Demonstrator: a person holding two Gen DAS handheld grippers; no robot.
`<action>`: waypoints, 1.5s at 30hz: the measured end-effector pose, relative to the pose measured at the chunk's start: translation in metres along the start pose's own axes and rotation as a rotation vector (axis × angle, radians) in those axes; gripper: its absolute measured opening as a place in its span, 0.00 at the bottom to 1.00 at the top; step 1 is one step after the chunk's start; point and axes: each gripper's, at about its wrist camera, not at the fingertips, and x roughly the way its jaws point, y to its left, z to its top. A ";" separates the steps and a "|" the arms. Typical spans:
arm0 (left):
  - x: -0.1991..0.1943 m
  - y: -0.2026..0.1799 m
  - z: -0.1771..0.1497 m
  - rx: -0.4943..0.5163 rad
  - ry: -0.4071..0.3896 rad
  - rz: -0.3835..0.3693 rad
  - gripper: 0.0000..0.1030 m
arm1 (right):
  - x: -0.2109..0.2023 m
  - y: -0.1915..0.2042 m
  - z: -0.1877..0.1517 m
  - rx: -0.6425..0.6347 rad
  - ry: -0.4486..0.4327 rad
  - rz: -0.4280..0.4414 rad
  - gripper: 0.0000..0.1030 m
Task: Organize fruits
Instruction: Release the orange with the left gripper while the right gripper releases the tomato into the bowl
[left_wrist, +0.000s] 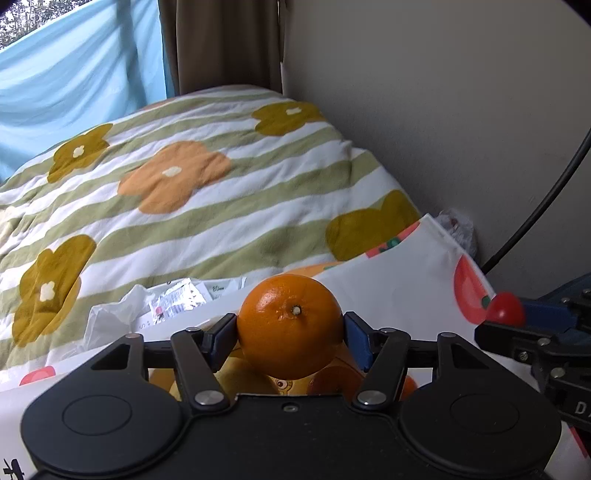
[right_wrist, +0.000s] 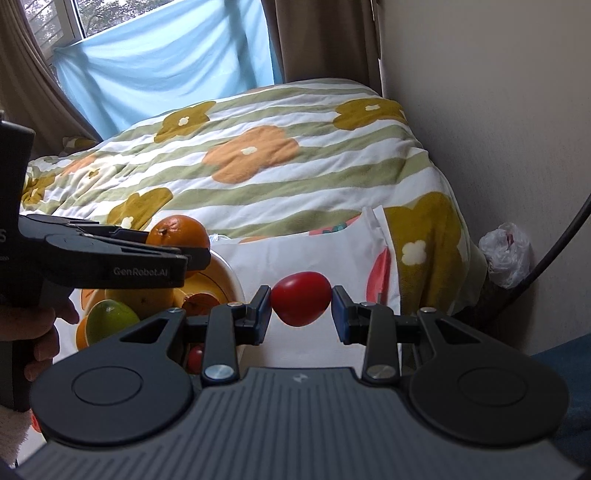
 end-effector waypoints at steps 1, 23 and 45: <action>-0.001 0.000 -0.001 0.004 -0.005 0.001 0.66 | 0.000 0.000 0.001 0.000 0.000 0.000 0.48; -0.113 0.078 -0.060 -0.220 -0.130 0.178 0.90 | 0.006 0.054 0.010 -0.116 0.000 0.117 0.48; -0.150 0.086 -0.119 -0.370 -0.115 0.301 0.90 | 0.021 0.076 -0.005 -0.129 0.006 0.193 0.88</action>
